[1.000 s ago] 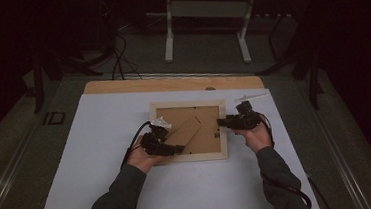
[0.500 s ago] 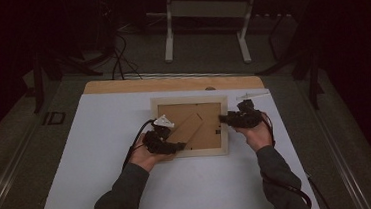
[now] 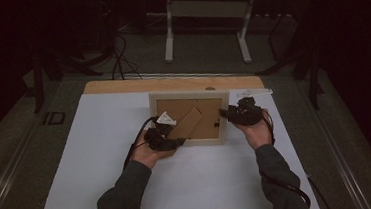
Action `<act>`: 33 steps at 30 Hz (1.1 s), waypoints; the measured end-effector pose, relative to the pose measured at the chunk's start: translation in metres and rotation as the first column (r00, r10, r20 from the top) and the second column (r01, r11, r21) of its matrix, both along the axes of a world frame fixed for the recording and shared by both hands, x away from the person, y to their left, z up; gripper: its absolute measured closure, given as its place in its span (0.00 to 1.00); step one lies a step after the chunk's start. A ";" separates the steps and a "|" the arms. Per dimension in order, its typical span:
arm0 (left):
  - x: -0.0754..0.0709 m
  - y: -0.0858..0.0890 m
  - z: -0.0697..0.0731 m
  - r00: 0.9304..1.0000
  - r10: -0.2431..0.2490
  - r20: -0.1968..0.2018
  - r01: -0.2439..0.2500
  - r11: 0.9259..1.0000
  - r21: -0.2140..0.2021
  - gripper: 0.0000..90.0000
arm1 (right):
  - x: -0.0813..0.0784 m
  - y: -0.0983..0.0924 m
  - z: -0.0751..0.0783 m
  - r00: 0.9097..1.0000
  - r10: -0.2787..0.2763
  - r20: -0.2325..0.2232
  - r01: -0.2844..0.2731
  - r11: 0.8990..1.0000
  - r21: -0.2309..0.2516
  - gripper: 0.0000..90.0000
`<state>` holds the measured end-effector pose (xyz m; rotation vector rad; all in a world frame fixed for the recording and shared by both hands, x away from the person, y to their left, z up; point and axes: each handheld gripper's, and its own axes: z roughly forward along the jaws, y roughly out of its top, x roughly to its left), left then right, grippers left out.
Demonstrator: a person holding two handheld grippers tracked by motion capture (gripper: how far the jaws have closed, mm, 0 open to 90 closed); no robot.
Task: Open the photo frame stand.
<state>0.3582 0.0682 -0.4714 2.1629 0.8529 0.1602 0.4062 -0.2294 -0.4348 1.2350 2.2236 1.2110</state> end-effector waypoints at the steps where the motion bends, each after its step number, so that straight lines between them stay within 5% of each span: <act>1: 0.001 0.000 0.000 1.000 0.002 0.002 -0.002 1.000 0.002 0.79 | 0.000 0.000 0.000 1.000 0.001 0.005 -0.001 1.000 0.000 0.68; 15: 0.006 -0.003 0.003 0.999 0.026 0.044 -0.027 0.999 0.033 0.79 | -0.006 0.003 0.003 0.998 -0.025 0.059 0.026 0.999 -0.022 0.69; 33: 0.012 -0.006 -0.002 0.994 0.084 0.070 -0.086 0.996 0.022 0.81 | -0.010 0.011 0.006 0.993 -0.025 0.115 0.035 0.996 -0.085 0.70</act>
